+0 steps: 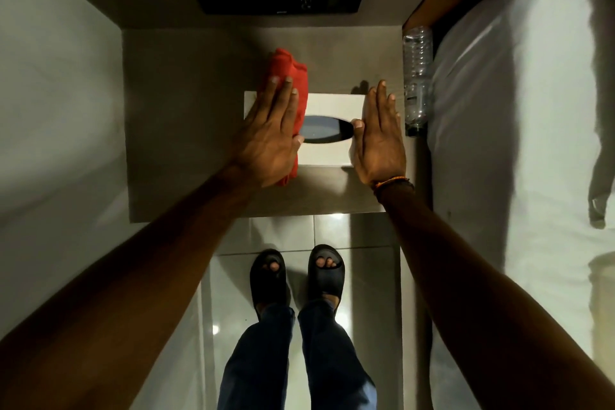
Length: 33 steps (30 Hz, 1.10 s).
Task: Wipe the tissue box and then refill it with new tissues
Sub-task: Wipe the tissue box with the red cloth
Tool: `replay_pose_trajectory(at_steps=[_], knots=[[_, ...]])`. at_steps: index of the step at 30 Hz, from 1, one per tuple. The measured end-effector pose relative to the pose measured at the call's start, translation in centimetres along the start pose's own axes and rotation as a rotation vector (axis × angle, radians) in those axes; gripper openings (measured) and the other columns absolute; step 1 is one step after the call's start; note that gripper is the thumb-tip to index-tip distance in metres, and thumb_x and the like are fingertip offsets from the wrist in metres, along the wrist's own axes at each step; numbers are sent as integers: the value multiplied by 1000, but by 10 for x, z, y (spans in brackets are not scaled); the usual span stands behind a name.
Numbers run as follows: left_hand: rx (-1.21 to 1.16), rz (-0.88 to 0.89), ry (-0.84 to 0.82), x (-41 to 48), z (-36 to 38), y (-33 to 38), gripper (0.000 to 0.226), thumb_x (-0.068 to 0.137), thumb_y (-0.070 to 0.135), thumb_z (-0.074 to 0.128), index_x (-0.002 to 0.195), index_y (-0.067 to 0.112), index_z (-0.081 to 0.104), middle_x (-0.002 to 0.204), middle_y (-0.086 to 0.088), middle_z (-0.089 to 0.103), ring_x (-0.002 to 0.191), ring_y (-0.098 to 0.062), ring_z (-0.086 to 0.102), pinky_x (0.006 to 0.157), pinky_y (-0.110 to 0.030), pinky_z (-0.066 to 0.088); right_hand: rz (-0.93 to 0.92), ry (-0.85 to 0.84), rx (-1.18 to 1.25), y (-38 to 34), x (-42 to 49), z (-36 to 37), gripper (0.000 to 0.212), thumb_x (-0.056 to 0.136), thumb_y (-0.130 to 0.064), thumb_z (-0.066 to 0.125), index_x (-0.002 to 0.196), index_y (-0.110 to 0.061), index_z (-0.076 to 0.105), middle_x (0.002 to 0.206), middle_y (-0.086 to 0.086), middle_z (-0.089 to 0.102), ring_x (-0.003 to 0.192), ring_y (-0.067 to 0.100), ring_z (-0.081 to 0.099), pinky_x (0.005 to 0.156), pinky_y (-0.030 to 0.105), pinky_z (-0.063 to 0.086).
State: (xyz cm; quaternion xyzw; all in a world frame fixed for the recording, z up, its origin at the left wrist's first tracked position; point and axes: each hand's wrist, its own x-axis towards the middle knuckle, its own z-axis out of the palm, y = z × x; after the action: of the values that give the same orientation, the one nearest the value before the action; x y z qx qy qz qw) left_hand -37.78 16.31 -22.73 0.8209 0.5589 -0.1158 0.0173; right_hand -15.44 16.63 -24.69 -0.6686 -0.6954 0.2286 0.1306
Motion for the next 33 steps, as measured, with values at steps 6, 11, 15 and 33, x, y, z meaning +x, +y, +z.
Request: replay_pose_trajectory(at_steps=[6, 11, 15, 33], knots=[[-223, 7, 56, 16, -9, 55, 80, 103, 54, 21, 158, -2, 5, 167, -25, 2, 156, -38, 0, 126, -50, 9, -15, 3, -7, 4, 1, 3, 59, 110, -24, 35, 162, -3, 17, 172, 16, 9, 159, 36, 8, 126, 55, 22], [-190, 31, 95, 11, -5, 44, 76, 104, 51, 20, 160, 2, 6, 169, -19, 1, 156, -36, -1, 124, -55, 10, -19, 18, 1, 4, 1, 3, 58, 110, -23, 35, 161, -3, 19, 171, 17, 11, 159, 36, 11, 127, 54, 22], [-169, 67, 61, 0, -3, 16, 73, 104, 46, 22, 160, 5, 1, 169, -16, -4, 155, -37, -6, 124, -58, 8, -7, 20, 18, 3, 1, 2, 58, 110, -24, 35, 162, -5, 19, 172, 14, 10, 159, 36, 11, 127, 53, 22], [-230, 69, 230, 4, 19, 27, 53, 111, 22, 17, 159, 0, 12, 166, -23, 14, 150, -51, 13, 118, -65, 23, -17, 27, -8, 3, 1, 7, 58, 109, -25, 32, 162, -4, 18, 172, 15, 9, 159, 36, 10, 127, 51, 23]])
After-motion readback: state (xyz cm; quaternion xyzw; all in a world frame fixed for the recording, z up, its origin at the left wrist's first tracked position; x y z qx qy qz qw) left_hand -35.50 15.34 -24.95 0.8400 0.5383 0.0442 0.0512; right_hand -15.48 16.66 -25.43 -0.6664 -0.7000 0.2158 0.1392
